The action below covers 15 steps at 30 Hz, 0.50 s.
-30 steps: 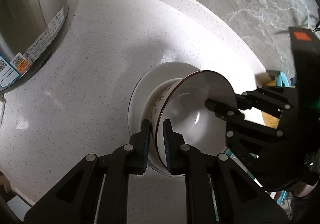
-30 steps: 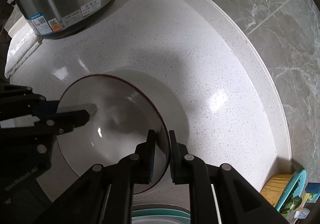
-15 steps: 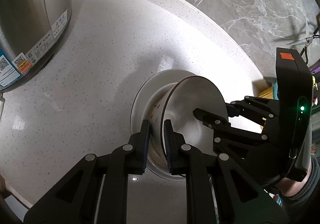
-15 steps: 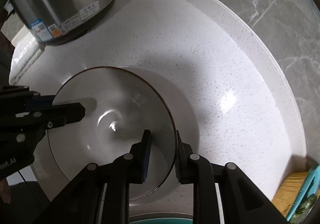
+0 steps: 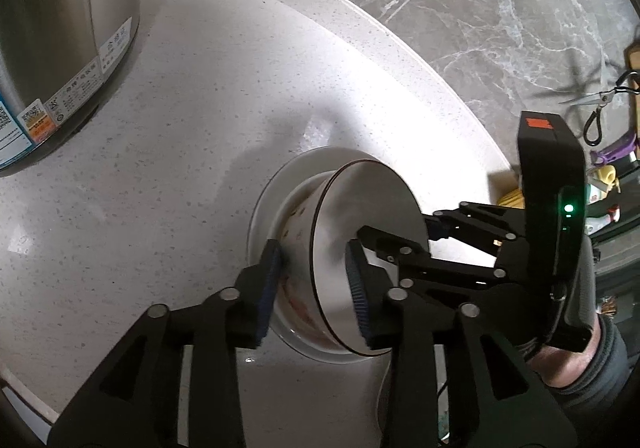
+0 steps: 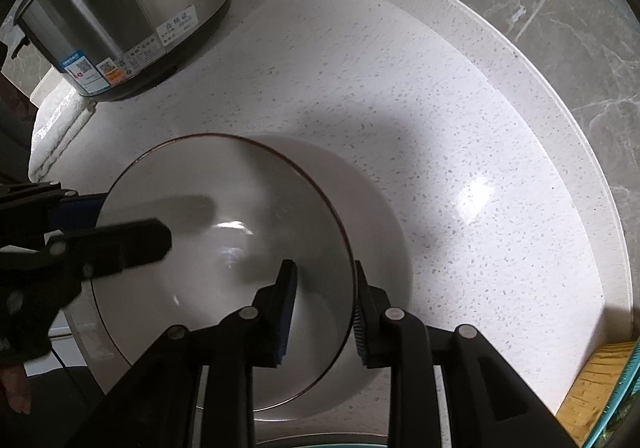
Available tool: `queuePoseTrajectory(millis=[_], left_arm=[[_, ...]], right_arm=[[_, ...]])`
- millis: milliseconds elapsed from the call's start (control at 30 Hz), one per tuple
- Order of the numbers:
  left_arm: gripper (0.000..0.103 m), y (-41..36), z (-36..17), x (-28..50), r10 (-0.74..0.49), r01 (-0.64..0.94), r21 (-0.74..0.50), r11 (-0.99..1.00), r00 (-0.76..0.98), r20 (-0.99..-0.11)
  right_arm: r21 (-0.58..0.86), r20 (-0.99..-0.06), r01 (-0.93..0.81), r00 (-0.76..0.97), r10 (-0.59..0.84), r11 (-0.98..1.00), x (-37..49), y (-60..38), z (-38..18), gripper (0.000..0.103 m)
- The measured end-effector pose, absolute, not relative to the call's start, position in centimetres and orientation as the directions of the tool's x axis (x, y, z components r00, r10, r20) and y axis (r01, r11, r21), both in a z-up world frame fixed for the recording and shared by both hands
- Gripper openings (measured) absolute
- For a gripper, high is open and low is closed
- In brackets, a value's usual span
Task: Organize plates and bowls
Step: 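Lower the red floral bowl into the white bowls and open both grippers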
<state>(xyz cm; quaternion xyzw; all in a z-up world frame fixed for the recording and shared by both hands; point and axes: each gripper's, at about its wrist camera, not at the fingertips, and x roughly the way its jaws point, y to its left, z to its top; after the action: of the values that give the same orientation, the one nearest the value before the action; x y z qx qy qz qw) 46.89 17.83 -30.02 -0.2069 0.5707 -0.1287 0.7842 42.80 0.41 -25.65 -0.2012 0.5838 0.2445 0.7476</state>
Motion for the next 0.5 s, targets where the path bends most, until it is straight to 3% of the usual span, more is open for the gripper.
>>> queuePoseTrajectory(millis=[67, 133, 167, 300, 500], left_arm=[[0.041, 17.6, -29.7, 47.0, -0.427, -0.029, -0.458, 0.889, 0.311, -0.849], [0.064, 17.4, -29.2, 47.2, -0.408, -0.033, -0.439, 0.898, 0.316, -0.857], [0.067, 17.5, -29.0, 47.4, -0.408, -0.034, -0.441, 0.897, 0.321, -0.855], [0.068, 17.8, -28.2, 47.8, -0.412, -0.034, -0.449, 0.893, 0.341, -0.845], [0.068, 18.6, -27.8, 47.8, -0.39, -0.037, -0.43, 0.902, 0.354, -0.85]], right_arm=[[-0.012, -0.972, -0.603, 0.196, 0.134, 0.797, 42.6, 0.6, -25.6, 0.027], [-0.013, -0.974, -0.612, 0.188, 0.129, 0.791, 42.4, 0.9, -25.7, 0.026], [-0.015, -0.973, -0.612, 0.192, 0.13, 0.791, 42.4, 0.9, -25.7, 0.024], [0.011, -0.972, -0.594, 0.182, 0.148, 0.804, 42.6, 0.4, -25.4, 0.018], [0.009, -0.971, -0.595, 0.187, 0.15, 0.804, 42.7, 0.3, -25.4, 0.017]])
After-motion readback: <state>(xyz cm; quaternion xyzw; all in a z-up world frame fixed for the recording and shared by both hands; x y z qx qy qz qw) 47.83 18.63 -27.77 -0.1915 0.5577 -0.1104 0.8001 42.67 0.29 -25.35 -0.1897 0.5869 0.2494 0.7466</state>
